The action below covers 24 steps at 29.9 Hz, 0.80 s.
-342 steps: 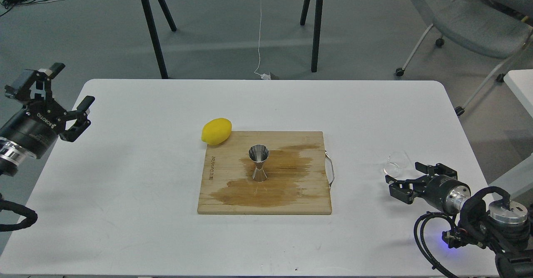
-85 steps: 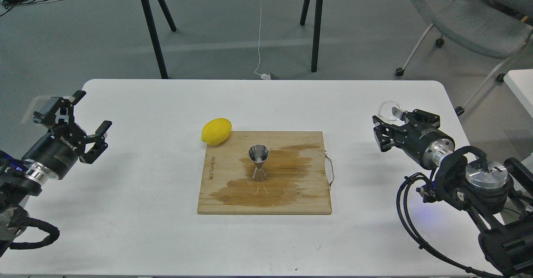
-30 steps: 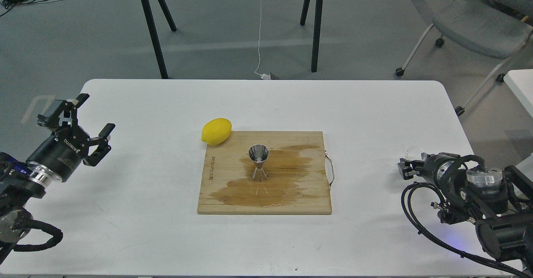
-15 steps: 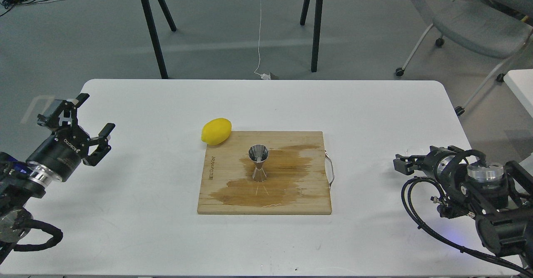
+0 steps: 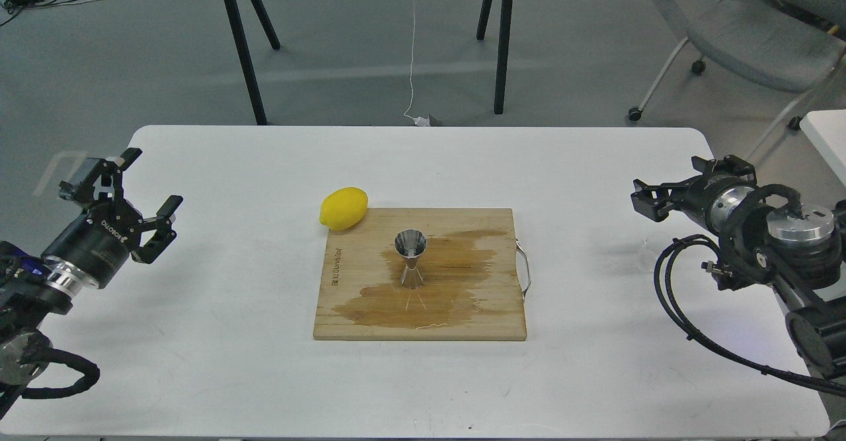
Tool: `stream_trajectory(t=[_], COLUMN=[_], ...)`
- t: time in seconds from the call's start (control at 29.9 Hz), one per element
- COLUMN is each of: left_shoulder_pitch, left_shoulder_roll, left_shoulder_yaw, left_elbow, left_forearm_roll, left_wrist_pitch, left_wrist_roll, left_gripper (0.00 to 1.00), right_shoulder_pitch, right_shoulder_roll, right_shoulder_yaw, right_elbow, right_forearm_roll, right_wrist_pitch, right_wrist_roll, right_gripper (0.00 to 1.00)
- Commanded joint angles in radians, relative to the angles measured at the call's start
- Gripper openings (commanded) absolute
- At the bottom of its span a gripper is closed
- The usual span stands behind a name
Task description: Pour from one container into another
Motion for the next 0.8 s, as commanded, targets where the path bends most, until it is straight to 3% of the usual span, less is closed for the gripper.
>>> stream_trajectory(t=[0.0, 0.1, 0.2, 0.23, 0.47, 0.77], left_shoulder_pitch=[-0.003, -0.007, -0.010, -0.012, -0.029, -0.133], left_shoulder_roll=[0.001, 0.003, 0.007, 0.012, 0.044, 0.085], left_shoulder_yaw=[-0.004, -0.008, -0.011, -0.016, -0.103, -0.087], left_elbow=[0.000, 0.000, -0.009, -0.017, -0.029, -0.043], left_forearm_roll=[-0.001, -0.003, -0.005, -0.006, -0.011, -0.011], left_wrist_pitch=[0.000, 0.000, 0.000, 0.000, 0.000, 0.000], left_wrist_roll=[0.000, 0.000, 0.000, 0.000, 0.000, 0.000], left_gripper=[0.99, 0.99, 0.99, 0.99, 0.99, 0.99], right_shoulder_pitch=[0.001, -0.002, -0.006, 0.000, 0.031, 0.061], right_shoulder_roll=[-0.041, -0.046, -0.041, -0.038, -0.032, -0.023], right_shoulder_yaw=[0.000, 0.001, -0.009, -0.017, -0.069, -0.063], right_elbow=[0.043, 0.000, -0.144, -0.190, -0.276, -0.327], right_forearm_roll=[-0.115, -0.143, -0.146, -0.144, -0.144, -0.144], right_wrist_pitch=[0.218, 0.512, 0.896, 0.961, 0.961, 0.961], right_wrist_roll=[-0.007, -0.039, -0.083, -0.089, -0.088, -0.085], right_gripper=[0.99, 0.99, 0.99, 0.99, 0.99, 0.99])
